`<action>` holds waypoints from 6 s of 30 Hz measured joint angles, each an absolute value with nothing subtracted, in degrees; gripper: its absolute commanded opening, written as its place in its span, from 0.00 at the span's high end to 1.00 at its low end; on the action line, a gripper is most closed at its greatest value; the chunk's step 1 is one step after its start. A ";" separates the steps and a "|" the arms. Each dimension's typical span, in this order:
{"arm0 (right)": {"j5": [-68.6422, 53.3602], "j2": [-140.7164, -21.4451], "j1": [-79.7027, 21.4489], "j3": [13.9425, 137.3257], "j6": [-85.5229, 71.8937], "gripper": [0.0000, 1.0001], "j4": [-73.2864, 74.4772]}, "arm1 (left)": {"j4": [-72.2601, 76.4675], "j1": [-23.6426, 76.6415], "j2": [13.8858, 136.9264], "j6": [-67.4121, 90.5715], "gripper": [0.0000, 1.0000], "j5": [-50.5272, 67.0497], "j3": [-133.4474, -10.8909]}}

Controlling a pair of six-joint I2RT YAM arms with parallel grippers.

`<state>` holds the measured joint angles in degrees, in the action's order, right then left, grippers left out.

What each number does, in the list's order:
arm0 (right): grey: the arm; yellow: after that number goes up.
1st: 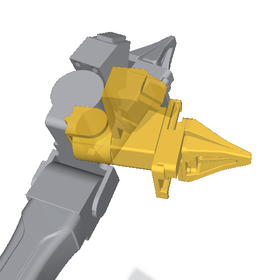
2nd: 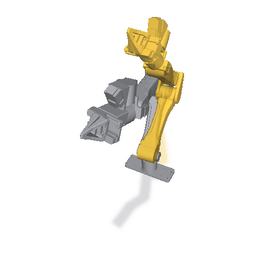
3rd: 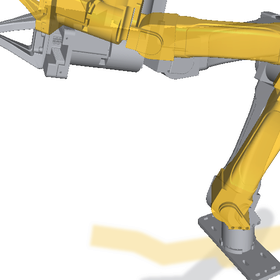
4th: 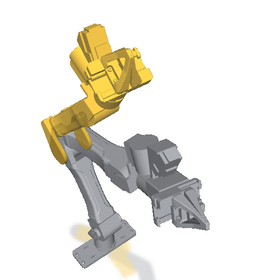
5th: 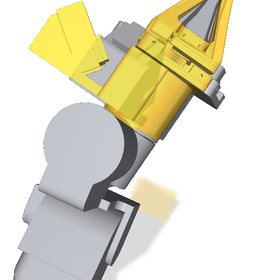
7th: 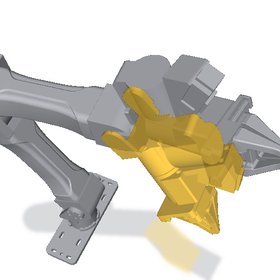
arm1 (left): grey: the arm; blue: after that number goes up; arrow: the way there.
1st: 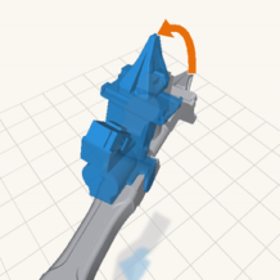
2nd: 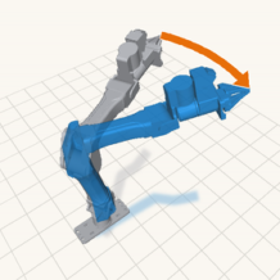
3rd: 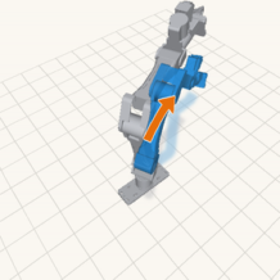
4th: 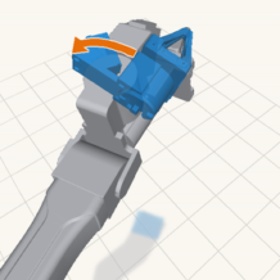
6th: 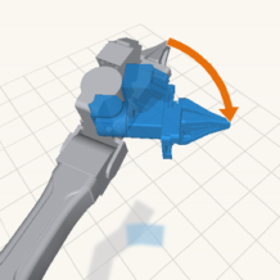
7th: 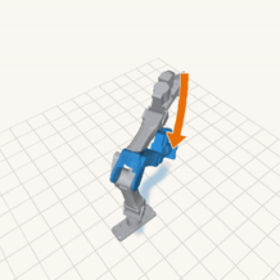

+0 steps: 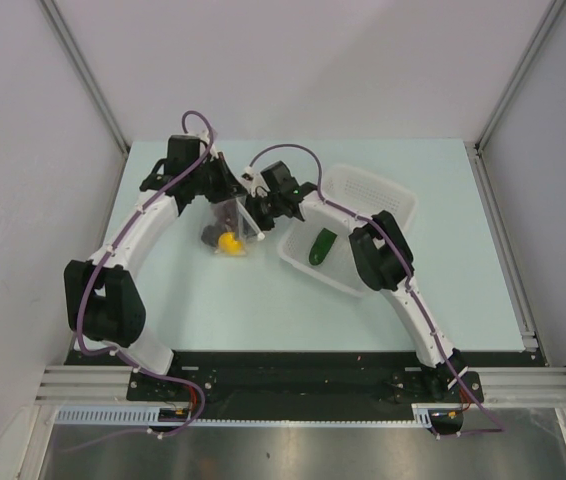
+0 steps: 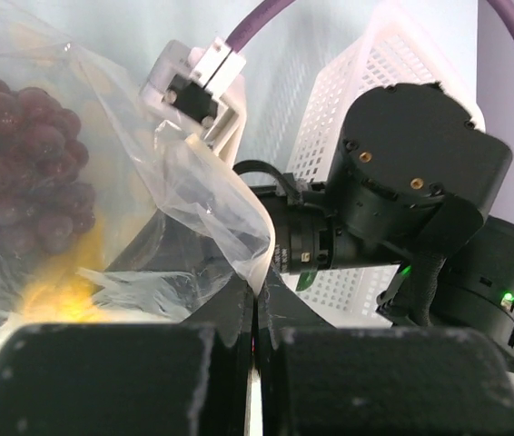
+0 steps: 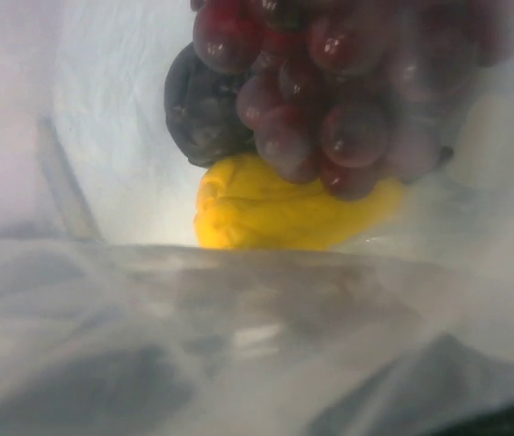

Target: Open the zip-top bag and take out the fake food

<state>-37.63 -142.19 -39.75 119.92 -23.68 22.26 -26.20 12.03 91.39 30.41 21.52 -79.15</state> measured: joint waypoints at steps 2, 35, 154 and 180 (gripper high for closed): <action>-37.93 -142.19 -39.44 119.92 -24.91 0.83 21.80 | -26.09 12.03 91.37 30.33 1.00 21.21 -78.98; -34.74 -144.88 -40.34 123.17 -28.47 0.21 23.03 | -25.41 12.23 90.30 30.20 1.00 21.39 -76.58; -23.09 -128.42 -38.35 117.69 -24.91 0.61 24.53 | -25.47 8.99 86.41 30.02 1.00 19.75 -73.73; -24.97 -145.01 -38.59 125.12 -36.01 0.36 17.45 | -24.86 12.32 86.76 30.65 1.00 21.12 -73.76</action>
<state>-24.97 -145.01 -38.59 125.12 -36.01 17.45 -24.86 12.32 86.76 30.65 21.12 -73.76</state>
